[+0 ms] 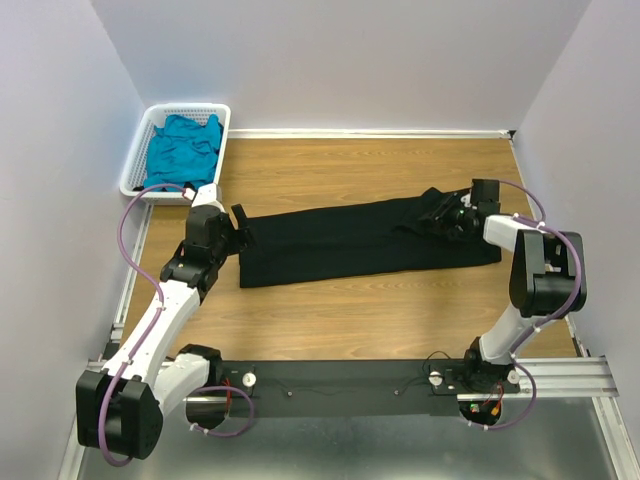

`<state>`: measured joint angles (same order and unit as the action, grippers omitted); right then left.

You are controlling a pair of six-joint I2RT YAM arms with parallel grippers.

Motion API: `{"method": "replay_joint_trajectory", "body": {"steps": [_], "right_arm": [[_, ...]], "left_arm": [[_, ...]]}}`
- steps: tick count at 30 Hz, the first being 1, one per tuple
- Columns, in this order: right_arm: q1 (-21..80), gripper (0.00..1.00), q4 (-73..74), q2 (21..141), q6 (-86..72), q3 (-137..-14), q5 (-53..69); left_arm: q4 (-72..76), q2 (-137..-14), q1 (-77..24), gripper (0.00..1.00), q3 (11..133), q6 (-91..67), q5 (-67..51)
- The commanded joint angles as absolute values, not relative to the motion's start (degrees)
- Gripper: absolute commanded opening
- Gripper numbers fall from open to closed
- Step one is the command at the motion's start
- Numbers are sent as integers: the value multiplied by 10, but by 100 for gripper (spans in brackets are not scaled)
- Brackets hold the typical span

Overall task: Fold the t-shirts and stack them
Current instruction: Fold the tshirt

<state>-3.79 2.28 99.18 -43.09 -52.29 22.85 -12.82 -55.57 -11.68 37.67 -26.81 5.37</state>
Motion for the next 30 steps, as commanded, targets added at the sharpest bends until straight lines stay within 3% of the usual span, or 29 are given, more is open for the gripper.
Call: {"method": "replay_joint_trajectory", "body": {"steps": [1, 11, 18, 23, 30], "right_arm": [[-34, 52, 6, 996, -449, -500, 211], [-32, 51, 5, 1008, -452, -488, 211], [-27, 34, 5, 1002, -455, -498, 224], [-23, 30, 5, 993, -454, -503, 232], [-22, 9, 5, 980, -461, -490, 222]], "left_arm": [[-114, -554, -113, 86, 369, -260, 47], [-113, -557, -113, 86, 368, -260, 43], [-113, -555, -113, 86, 367, -260, 43], [-113, -556, -113, 86, 367, -260, 44], [-113, -555, -113, 86, 367, -260, 43]]}}
